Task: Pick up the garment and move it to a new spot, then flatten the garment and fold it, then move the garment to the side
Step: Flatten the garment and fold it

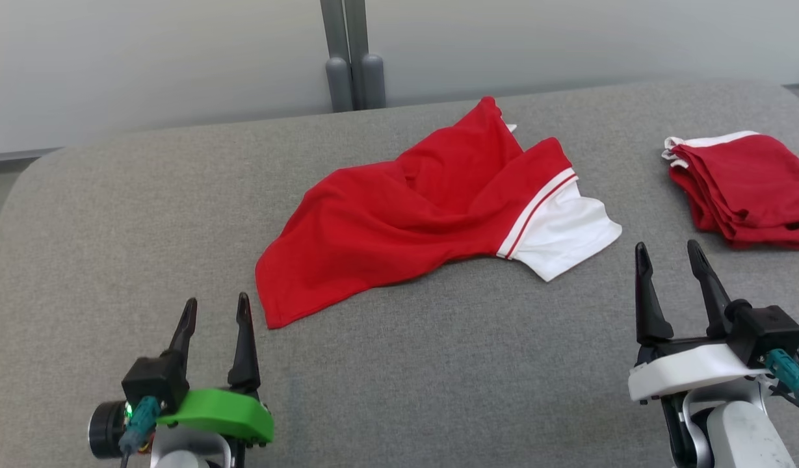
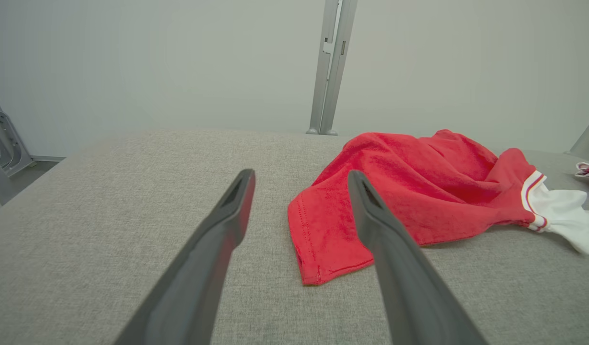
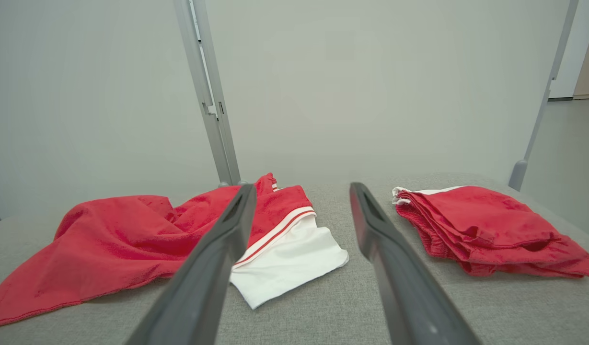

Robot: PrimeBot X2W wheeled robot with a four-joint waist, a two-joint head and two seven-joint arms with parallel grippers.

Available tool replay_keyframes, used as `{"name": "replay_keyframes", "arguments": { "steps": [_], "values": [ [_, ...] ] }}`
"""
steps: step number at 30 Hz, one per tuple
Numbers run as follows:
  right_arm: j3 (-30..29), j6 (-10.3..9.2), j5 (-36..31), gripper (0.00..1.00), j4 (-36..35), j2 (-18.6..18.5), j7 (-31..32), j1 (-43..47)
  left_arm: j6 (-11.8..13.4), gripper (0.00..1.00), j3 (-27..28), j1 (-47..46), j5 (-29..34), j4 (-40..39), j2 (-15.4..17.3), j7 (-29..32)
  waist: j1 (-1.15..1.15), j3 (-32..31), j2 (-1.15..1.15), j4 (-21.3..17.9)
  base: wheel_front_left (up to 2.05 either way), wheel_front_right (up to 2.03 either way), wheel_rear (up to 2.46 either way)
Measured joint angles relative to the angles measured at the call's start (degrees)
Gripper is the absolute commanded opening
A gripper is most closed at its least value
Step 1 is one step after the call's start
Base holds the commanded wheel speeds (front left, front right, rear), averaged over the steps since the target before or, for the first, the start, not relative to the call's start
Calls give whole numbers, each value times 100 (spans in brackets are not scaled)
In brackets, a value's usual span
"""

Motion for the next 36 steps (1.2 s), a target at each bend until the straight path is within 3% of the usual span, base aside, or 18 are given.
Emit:
{"name": "replay_keyframes", "arguments": {
  "steps": [10, 36],
  "values": [
    [385, -1, 264, 100, -38, 5, -1, 287, 1, 100, 250, 711, 208, -500, -203, 0, 0, -401, 0, 136, 0, 0, 0],
    [494, -1, 216, 100, 131, 7, -1, 260, -225, 100, 267, 699, 442, -122, -372, 49, 0, -297, 0, 102, 0, 0, 0]
  ]
}}
